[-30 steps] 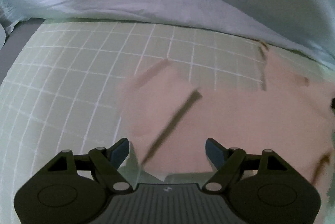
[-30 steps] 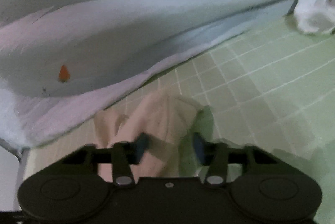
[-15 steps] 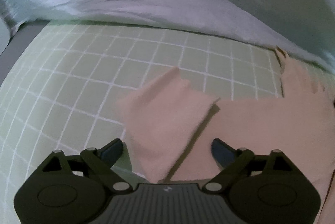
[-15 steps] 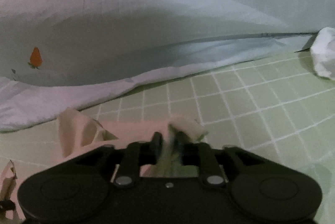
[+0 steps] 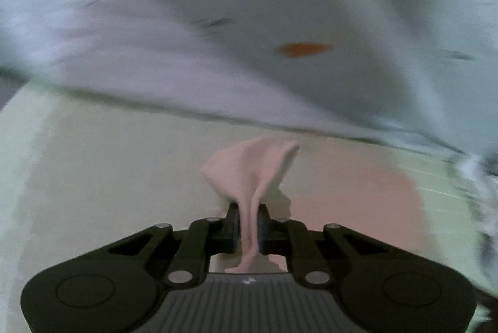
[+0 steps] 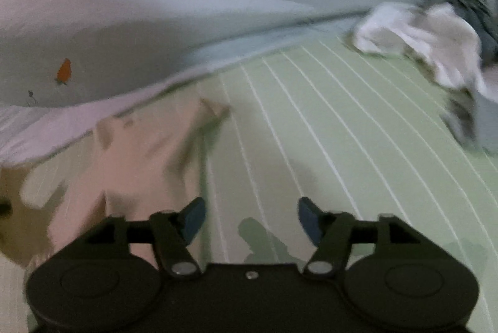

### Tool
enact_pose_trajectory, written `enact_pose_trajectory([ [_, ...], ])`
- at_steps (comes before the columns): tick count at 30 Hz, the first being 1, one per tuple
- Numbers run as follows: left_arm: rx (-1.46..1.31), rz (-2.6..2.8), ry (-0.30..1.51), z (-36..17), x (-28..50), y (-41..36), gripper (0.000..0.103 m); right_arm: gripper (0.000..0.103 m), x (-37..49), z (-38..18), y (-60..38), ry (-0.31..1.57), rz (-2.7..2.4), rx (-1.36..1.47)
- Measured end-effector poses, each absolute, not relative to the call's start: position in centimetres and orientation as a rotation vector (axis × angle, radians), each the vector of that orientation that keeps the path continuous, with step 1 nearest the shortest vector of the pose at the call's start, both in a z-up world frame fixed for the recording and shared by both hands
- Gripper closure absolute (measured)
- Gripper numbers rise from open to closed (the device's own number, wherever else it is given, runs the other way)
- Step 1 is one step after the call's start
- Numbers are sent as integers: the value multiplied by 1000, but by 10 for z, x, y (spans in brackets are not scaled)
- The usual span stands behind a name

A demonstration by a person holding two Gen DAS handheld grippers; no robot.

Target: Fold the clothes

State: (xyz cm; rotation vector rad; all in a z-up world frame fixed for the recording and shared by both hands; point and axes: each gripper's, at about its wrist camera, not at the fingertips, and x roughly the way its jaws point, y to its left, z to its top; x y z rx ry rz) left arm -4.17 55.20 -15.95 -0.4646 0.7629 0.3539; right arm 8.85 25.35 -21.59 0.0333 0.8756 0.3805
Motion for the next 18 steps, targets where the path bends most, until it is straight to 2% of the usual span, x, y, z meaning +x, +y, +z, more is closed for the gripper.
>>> enact_pose_trajectory([
  [2,-444,194,763,-149,-38,521,90,14,79,-219,241,897,329,35],
  [5,-372,58,855,-159,-35,476,80,3,75,-221,230,909,308,74],
  [8,-336,68,930,-171,-41,463,59,2,70,-216,227,889,310,83],
  [10,-344,95,938,-173,-47,467,32,2,65,-211,231,864,331,74],
  [12,-352,123,946,-174,-53,471,23,2,62,-210,245,857,398,55],
  [16,-367,178,961,-177,-65,480,14,2,56,-208,275,844,536,16],
  [18,-375,206,968,-179,-71,484,13,2,53,-207,290,836,605,-4],
])
